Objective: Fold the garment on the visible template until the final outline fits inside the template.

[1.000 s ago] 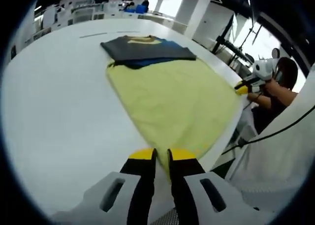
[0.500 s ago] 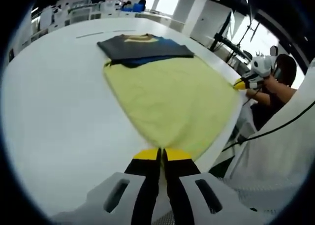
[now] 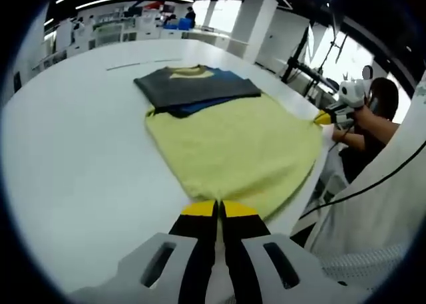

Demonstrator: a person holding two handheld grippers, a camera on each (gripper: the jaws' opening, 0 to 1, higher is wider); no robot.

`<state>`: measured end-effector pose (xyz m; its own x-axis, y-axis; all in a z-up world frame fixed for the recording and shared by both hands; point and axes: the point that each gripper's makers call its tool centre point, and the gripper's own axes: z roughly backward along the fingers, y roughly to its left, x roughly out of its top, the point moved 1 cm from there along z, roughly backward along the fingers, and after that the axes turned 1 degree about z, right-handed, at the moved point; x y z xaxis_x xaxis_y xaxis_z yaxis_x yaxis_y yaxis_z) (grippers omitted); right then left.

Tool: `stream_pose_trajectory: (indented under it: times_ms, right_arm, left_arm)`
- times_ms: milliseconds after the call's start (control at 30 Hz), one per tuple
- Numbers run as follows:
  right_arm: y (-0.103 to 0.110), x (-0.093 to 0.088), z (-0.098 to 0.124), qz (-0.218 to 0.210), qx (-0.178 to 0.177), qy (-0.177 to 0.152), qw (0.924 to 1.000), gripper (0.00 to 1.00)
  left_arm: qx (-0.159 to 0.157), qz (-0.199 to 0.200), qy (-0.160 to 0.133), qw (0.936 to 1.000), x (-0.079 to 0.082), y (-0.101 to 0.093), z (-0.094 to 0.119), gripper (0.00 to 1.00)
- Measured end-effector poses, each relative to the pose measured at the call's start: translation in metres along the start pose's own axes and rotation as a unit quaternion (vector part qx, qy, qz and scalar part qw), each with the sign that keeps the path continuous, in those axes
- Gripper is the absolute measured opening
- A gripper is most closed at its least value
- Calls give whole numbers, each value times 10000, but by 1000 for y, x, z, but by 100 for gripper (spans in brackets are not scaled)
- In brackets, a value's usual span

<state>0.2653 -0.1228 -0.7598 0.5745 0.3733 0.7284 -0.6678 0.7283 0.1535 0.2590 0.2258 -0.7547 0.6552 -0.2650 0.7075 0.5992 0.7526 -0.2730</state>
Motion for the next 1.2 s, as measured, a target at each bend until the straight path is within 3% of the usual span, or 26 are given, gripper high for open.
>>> stream_pose_trajectory:
  times_ms: [533,1200]
  right_arm:
    - [-27,52,5,224,-221,-385,9988,0]
    - [-70,112,-7,414,-440,-736,9955,0]
  left_arm:
    - [157,-192,-449,9987,44,15,6,0]
    - [401,-295,-948,9942,106,49,0,0]
